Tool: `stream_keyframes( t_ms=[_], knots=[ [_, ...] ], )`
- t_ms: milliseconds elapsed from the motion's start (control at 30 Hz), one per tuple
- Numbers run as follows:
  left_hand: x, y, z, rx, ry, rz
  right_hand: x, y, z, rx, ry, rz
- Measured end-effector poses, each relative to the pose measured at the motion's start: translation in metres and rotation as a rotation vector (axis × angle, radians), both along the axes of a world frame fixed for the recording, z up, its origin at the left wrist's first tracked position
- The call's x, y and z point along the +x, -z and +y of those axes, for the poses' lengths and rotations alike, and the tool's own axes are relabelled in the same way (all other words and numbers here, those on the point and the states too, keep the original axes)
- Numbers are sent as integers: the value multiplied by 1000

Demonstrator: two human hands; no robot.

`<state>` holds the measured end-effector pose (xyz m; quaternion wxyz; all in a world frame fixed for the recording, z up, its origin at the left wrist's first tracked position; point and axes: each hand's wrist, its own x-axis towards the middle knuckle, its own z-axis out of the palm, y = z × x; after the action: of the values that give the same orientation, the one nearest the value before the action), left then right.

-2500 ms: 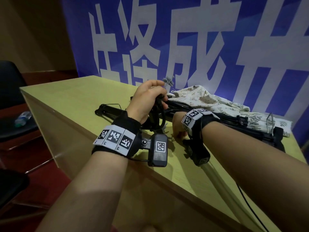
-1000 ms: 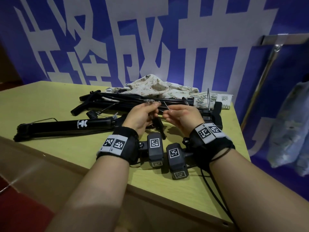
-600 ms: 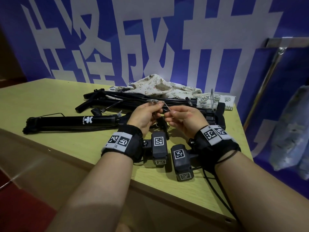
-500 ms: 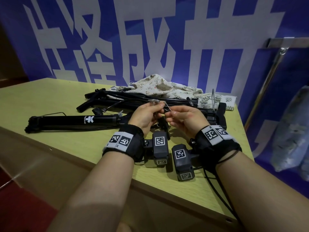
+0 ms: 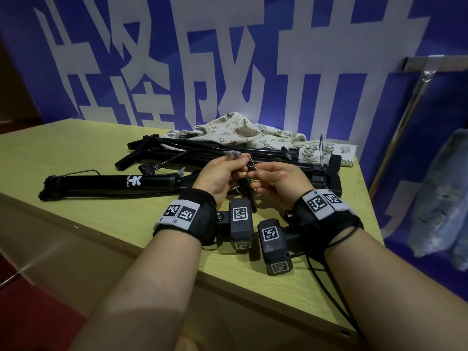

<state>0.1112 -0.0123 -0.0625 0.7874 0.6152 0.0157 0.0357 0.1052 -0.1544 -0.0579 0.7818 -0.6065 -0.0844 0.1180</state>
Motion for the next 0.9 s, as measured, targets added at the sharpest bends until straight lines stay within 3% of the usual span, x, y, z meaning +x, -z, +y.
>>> stream_keyframes(
  t_ms=[900],
  knots=[
    [0,1,-1,71,55,11,4,3,4,65,24,-60]
  ],
)
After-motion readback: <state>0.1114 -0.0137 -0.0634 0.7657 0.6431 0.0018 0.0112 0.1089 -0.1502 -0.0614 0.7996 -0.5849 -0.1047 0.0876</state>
